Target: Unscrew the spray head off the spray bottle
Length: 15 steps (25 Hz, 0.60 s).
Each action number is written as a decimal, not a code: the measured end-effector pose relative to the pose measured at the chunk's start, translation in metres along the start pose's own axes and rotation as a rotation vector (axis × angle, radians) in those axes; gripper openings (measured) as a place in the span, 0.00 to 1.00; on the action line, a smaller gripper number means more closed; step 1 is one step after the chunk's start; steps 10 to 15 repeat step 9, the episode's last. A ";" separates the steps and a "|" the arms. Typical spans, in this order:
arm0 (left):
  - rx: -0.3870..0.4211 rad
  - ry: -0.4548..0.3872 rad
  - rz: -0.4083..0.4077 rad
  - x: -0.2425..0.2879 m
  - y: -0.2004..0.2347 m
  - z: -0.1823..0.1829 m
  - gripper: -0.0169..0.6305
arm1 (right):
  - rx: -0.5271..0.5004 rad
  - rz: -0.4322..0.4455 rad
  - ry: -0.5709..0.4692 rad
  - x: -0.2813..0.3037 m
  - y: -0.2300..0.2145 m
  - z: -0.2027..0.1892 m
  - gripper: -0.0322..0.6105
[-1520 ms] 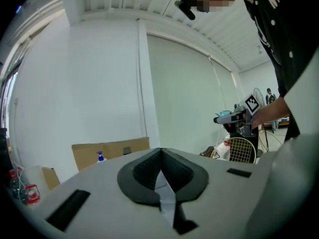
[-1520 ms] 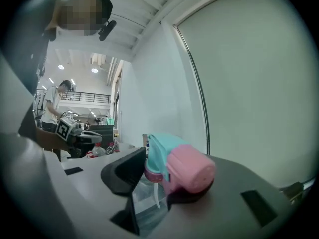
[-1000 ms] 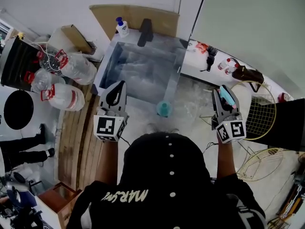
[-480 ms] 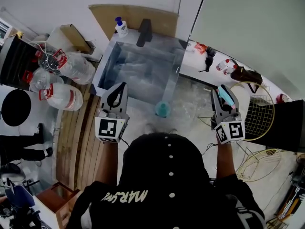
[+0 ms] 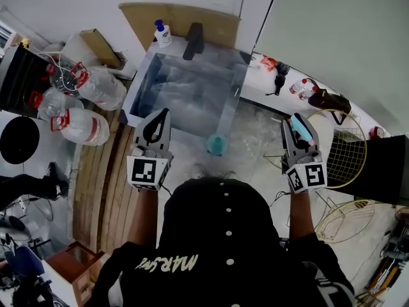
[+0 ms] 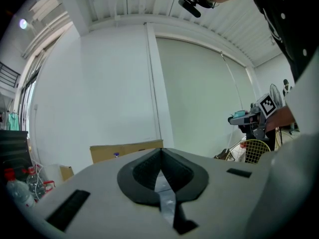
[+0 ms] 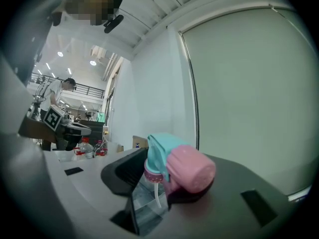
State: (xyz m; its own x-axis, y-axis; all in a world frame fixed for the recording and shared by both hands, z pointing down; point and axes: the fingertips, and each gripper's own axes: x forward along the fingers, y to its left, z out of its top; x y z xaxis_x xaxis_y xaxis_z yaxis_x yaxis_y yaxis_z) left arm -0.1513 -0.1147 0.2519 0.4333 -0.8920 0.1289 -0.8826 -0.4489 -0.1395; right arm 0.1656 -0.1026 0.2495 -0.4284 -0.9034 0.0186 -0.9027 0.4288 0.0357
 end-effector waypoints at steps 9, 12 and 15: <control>0.024 -0.019 0.029 -0.005 0.002 0.001 0.06 | 0.004 -0.008 -0.016 -0.003 0.001 0.002 0.30; 0.024 -0.019 0.029 -0.005 0.002 0.001 0.06 | 0.004 -0.008 -0.016 -0.003 0.001 0.002 0.30; 0.024 -0.019 0.029 -0.005 0.002 0.001 0.06 | 0.004 -0.008 -0.016 -0.003 0.001 0.002 0.30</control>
